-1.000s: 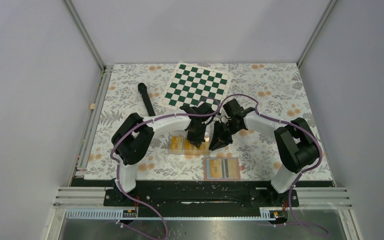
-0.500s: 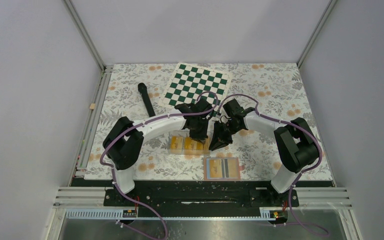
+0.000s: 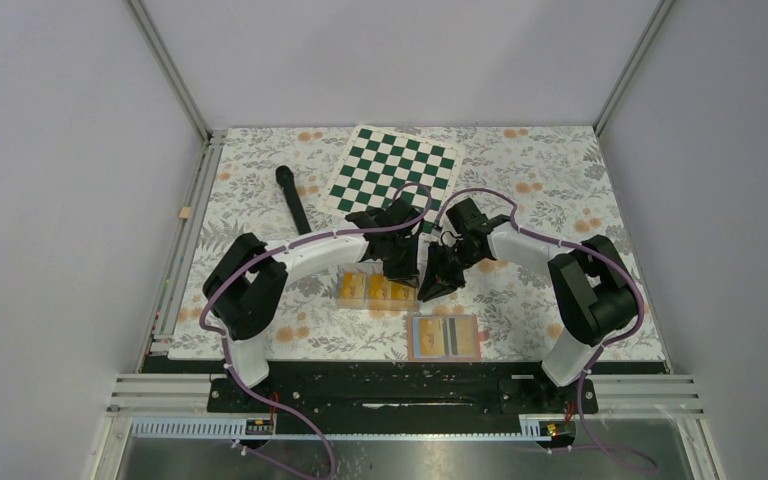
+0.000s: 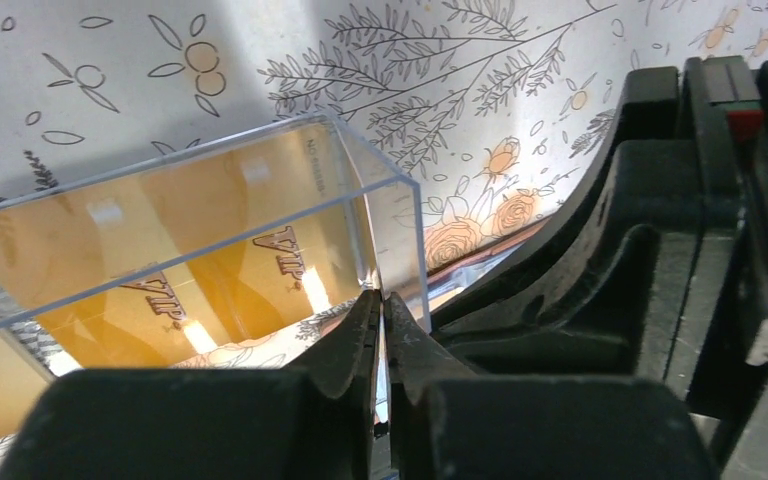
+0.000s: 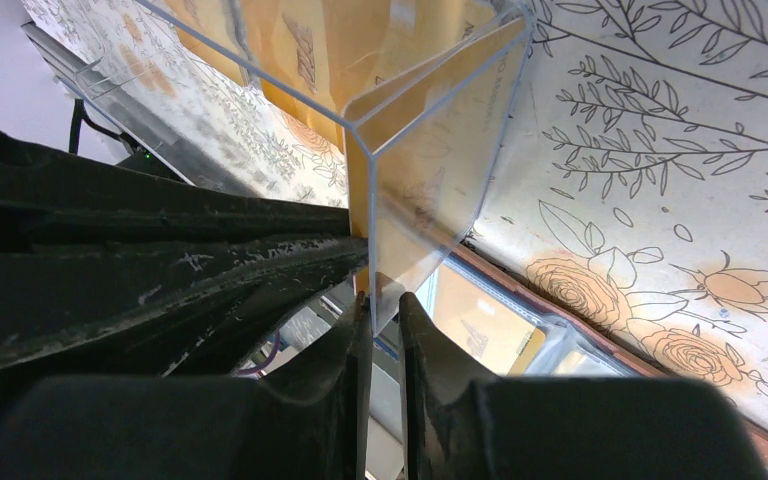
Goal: Put the credit cards into the card holder
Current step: Pick up the credit card from the storage box.
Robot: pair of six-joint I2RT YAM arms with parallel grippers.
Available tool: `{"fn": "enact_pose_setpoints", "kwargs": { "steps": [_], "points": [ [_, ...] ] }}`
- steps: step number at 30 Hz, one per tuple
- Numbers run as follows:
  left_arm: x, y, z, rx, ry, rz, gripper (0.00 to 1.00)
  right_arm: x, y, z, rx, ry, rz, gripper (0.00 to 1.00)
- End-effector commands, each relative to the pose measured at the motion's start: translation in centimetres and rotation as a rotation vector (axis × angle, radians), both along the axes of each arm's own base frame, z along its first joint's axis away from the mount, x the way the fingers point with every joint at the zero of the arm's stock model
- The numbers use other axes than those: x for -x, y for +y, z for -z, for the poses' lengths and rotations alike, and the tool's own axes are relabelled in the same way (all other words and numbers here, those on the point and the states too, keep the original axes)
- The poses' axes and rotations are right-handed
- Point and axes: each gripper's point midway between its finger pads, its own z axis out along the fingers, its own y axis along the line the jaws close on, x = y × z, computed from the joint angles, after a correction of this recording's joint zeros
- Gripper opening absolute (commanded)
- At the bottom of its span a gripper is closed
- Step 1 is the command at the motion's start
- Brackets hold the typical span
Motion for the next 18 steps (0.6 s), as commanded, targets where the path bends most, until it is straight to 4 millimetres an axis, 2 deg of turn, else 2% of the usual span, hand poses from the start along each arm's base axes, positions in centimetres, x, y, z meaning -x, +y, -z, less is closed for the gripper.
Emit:
{"fn": "enact_pose_setpoints", "kwargs": {
  "steps": [1,3,7,10,12,18],
  "points": [
    [0.4,0.1,0.9,-0.001,0.013,-0.001,0.07,0.9,0.5,-0.4,-0.034,0.007,-0.04,0.19],
    [0.4,0.2,1.3,-0.014,0.024,0.001,0.12,0.8,0.5,-0.7,-0.038,-0.003,-0.04,0.21],
    [0.6,0.5,2.0,-0.038,0.042,0.001,0.12,0.6,0.5,-1.2,-0.044,-0.03,-0.041,0.29],
    [0.7,0.8,2.5,-0.059,0.052,-0.004,0.1,0.5,0.5,-1.7,-0.048,-0.048,-0.04,0.33],
    [0.8,1.0,2.6,-0.07,0.055,-0.009,0.0,0.4,0.5,-1.9,-0.051,-0.053,-0.04,0.34],
    [0.8,1.8,3.2,-0.12,0.064,-0.024,0.0,0.4,0.5,-2.2,-0.054,-0.06,-0.038,0.36]
  ]
}}
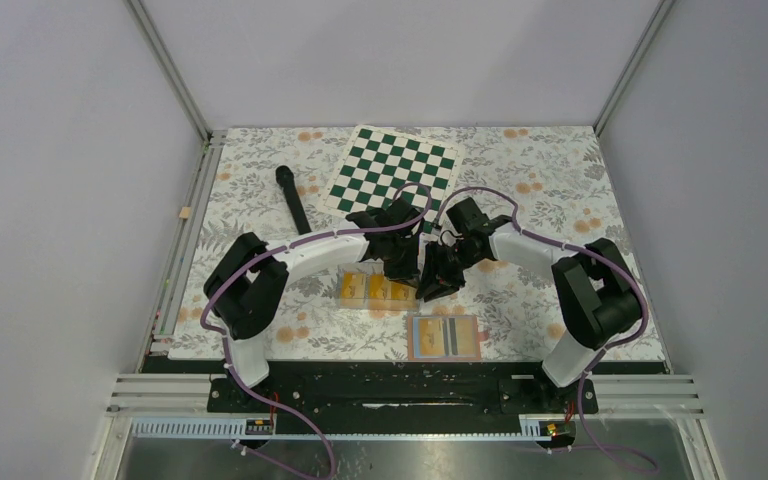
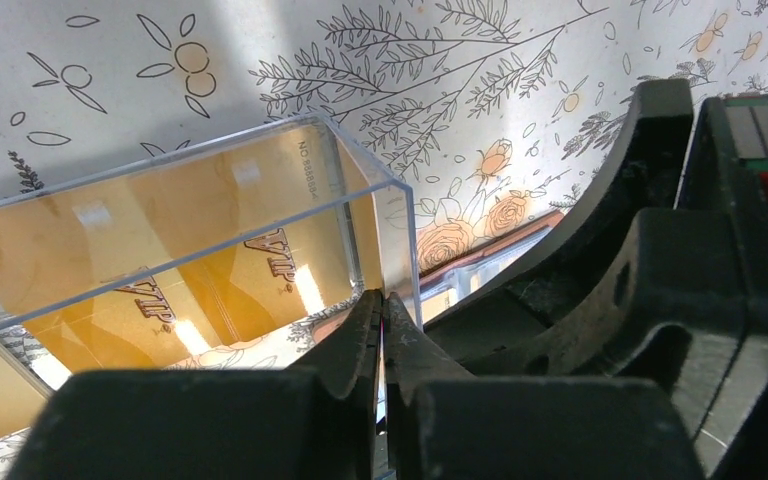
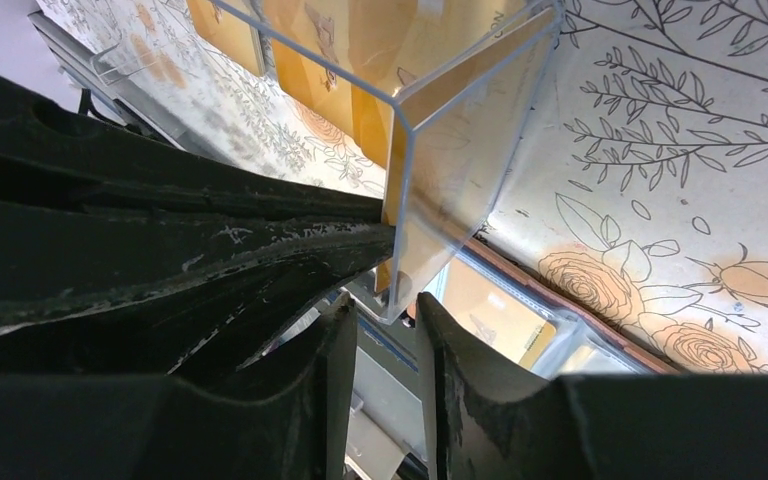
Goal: Put the credit cards into the card holder
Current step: Pick up the credit card from the storage box.
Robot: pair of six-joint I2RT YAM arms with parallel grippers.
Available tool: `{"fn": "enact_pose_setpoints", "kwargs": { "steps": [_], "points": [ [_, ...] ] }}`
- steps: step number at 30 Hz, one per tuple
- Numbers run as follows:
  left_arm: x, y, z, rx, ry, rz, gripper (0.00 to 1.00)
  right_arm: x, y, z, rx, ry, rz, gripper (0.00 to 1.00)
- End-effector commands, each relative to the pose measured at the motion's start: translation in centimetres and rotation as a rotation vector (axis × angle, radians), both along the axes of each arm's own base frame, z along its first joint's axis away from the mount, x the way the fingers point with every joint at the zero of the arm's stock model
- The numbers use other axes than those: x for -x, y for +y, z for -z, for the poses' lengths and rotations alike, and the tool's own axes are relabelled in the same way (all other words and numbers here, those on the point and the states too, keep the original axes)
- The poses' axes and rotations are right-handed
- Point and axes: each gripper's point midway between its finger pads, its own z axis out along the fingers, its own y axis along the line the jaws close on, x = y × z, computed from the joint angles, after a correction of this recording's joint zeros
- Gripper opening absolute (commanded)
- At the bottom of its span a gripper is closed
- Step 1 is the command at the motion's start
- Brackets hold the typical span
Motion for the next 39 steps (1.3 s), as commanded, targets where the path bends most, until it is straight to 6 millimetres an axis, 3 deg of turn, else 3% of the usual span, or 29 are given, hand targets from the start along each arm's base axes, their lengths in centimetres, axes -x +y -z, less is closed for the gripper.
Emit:
{"fn": "enact_pose_setpoints", "kwargs": {
  "steps": [1,10,17,22,25,30,36,39],
  "points": [
    [0.8,2.5,3.4,-0.149,0.055,-0.023,0.0,0.3,0.4,-1.7,-0.036,-0.046,-0.026,0.36],
    [0.8,3.5,3.5,-0.186,0.045,-0.051,0.04,-0.1,0.2,-2.9,-0.034,-0.088,-0.019,0.37],
    [0.8,1.6,3.2,-0.067,0.043,-0.021,0.14,-0.5,0.1,-3.8,-0.033,-0.124,-0.006,0.38],
    [1.2,0.7,3.4,0.003,0.057,-0.014,0.11,-0.4,-0.2,-4.4,-0.032,-0.144,0.003,0.39],
    [1.0,0.6,2.5,0.029,0.025,-0.02,0.0,-0.6,-0.2,-5.2,-0.039,-0.169,0.01,0.42],
    [0.2,0.2,-0.6,0.111,-0.056,-0.021,0.0,-0.9,-0.3,-6.9,-0.053,-0.213,0.022,0.46],
    [0.2,0.2,-1.2,0.122,-0.055,-0.017,0.0,-1.0,-0.6,-8.3,-0.059,-0.242,0.034,0.48],
    [0.1,0.6,-2.5,0.134,-0.086,-0.027,0.0,-0.8,-1.1,-8.8,-0.054,-0.254,0.04,0.51]
  ]
}}
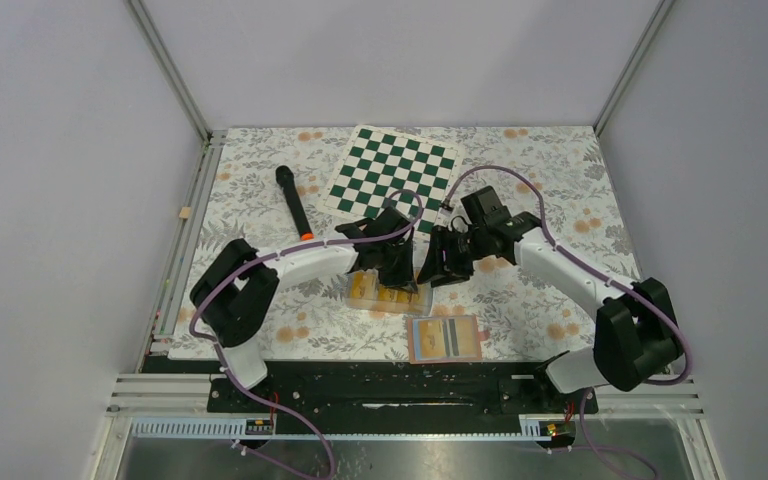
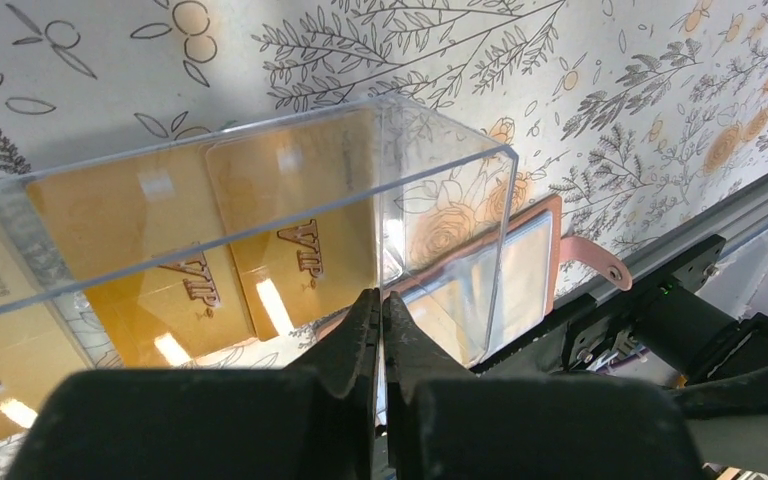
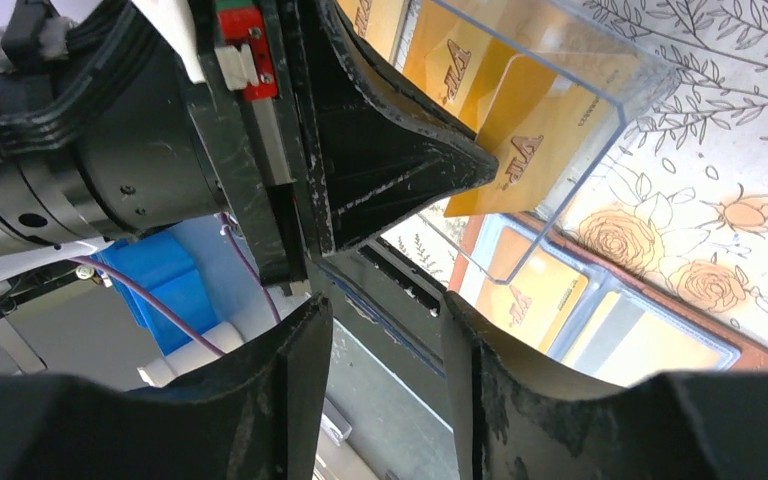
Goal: Put the credit cards into the card holder
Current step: Pick up the credit card from the storage box, then insert the credit card into the card holder.
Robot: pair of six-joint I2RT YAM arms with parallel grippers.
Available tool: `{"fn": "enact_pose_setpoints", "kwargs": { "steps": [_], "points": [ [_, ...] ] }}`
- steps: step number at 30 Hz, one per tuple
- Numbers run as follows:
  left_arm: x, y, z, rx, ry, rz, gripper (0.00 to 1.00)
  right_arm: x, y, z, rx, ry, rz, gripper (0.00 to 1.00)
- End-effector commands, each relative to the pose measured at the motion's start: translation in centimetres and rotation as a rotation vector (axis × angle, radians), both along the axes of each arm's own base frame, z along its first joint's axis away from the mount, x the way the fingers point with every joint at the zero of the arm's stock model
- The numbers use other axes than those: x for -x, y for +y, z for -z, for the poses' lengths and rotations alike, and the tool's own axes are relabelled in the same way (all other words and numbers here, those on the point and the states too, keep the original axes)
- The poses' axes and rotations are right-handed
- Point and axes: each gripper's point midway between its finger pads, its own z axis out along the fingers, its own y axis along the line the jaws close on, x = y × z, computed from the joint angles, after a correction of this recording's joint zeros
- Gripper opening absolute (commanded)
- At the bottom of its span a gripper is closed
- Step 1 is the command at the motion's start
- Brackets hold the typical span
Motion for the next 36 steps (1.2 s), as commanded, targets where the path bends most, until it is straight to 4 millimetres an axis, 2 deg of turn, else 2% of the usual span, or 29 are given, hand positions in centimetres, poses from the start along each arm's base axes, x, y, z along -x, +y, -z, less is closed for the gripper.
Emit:
{"fn": "enact_pose_setpoints", "kwargs": {
  "steps": [1,7,11,14,16,19,22,29,32,36],
  "points": [
    [-0.8,0.2,-3.5,0.063,-0.096,-0.017,0.0,-0.1,-0.7,-2.5,-0.009,-0.058,0.019,0.52],
    [-1.2,2.3,-9.8,0.143,-0.24,-0.074,0.0,0.6,-2.0,-3.7,-0.024,-0.087,0.051,0.62],
    [-0.5,3.7,-13.5,0.258,-0.315,-0.102,0.0,1.3,-3.5,-3.2,-0.013,-0.081,0.074,0.68],
    [0.9,4.2,-15.6,0.39,-0.335,-0.091,0.0,2.2,-5.1,-1.7,0.014,-0.044,0.103,0.73],
    [2.2,4.5,-15.7,0.465,-0.322,-0.079,0.0,2.7,-6.4,-0.4,0.04,-0.015,0.134,0.74],
    [4.2,4.5,-16.1,0.585,-0.292,-0.062,0.0,3.2,-9.6,2.6,0.174,0.042,0.214,0.78],
    [5.7,4.8,-15.2,0.655,-0.25,-0.067,0.0,3.8,-11.3,5.2,0.251,0.102,0.252,0.79],
    [8.0,5.5,-9.6,0.597,-0.16,-0.089,0.0,6.1,-12.2,9.3,0.323,0.242,0.243,0.77],
    [8.5,5.0,-6.9,0.543,-0.107,-0.072,0.0,7.1,-12.0,10.6,0.314,0.294,0.243,0.75],
    [9.7,3.2,-4.3,0.491,-0.026,0.026,0.0,7.4,-11.6,11.0,0.296,0.326,0.249,0.73]
  ]
}}
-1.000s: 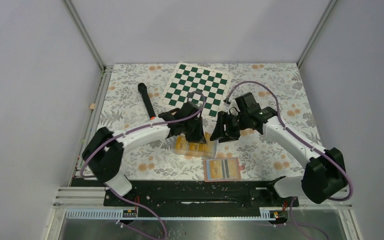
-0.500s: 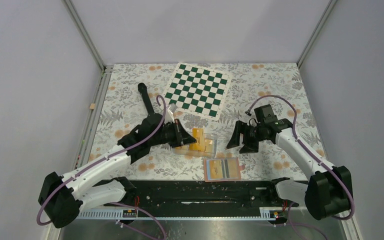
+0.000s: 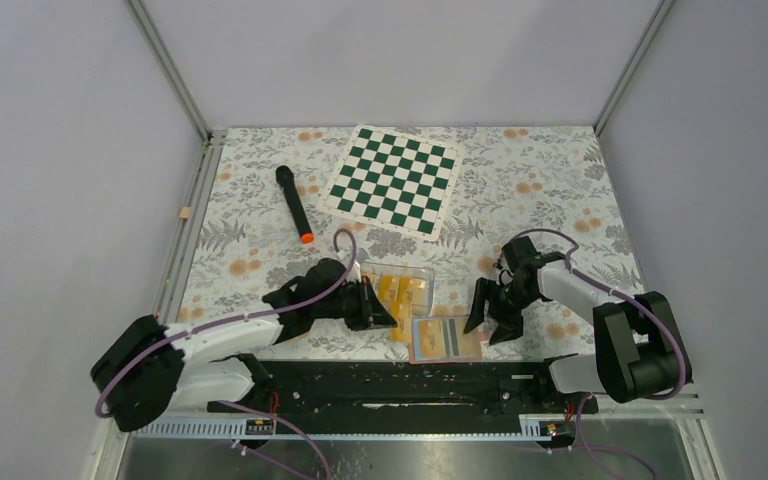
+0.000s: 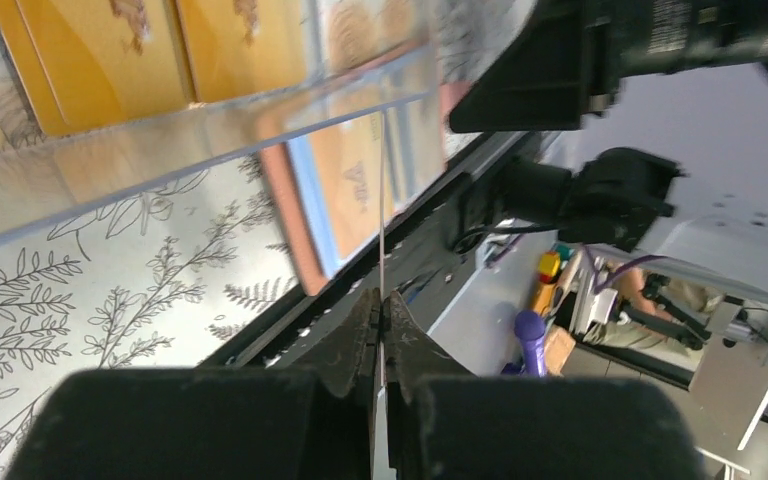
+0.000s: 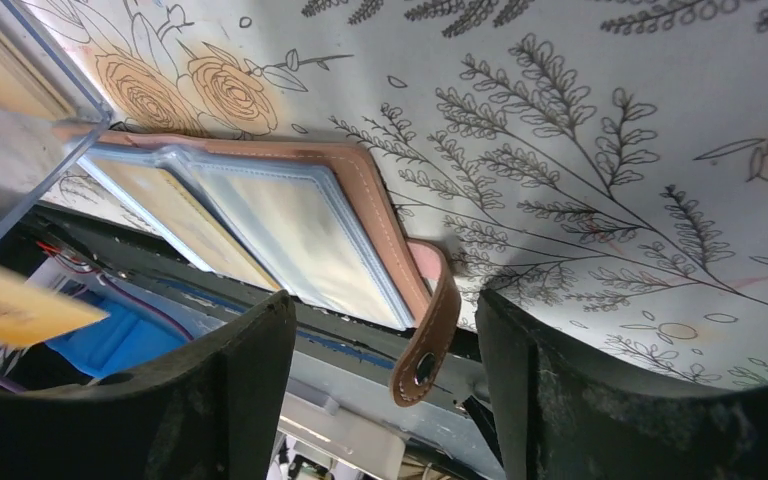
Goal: Put the credit cards into the card holder
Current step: Insert the credit card into the card holder.
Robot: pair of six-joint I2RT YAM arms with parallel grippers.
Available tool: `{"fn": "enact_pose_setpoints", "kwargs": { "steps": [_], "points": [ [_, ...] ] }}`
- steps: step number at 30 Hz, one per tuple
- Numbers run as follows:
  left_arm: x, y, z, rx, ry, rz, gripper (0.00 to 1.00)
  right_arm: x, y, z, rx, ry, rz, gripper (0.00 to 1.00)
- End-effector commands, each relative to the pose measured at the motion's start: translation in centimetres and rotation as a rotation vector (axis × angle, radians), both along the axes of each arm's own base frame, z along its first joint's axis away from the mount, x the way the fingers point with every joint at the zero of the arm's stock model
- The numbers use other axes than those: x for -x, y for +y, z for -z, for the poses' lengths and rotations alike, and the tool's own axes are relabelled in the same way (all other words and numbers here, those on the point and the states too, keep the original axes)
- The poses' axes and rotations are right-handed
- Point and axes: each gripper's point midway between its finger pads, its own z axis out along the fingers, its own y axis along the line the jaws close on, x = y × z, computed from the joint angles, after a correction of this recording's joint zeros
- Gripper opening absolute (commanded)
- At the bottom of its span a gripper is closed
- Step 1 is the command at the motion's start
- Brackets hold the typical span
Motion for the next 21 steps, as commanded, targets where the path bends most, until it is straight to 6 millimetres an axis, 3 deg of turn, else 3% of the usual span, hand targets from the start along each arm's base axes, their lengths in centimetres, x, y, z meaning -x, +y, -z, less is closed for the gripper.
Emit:
{"fn": "enact_pose_setpoints", "kwargs": {
  "steps": [1,7,21],
  "points": [
    [1.0,-2.8,0.6,0.015,0.006,0.134,0.0,-0.3,0.5,0.2,-0.024,0.002,0.014,0.73],
    [0.3,-4.1,3.5,-0.112,0.027,0.18,0.0,0.1,1.4,0.7,-0.054,0.036,0.011,0.72],
    [-6.6,-5.9,2.8,-0.219,0.004,0.09,0.0,1.1,4.1,1.1,-0.079,0.05,-0.059,0.72]
  ]
}}
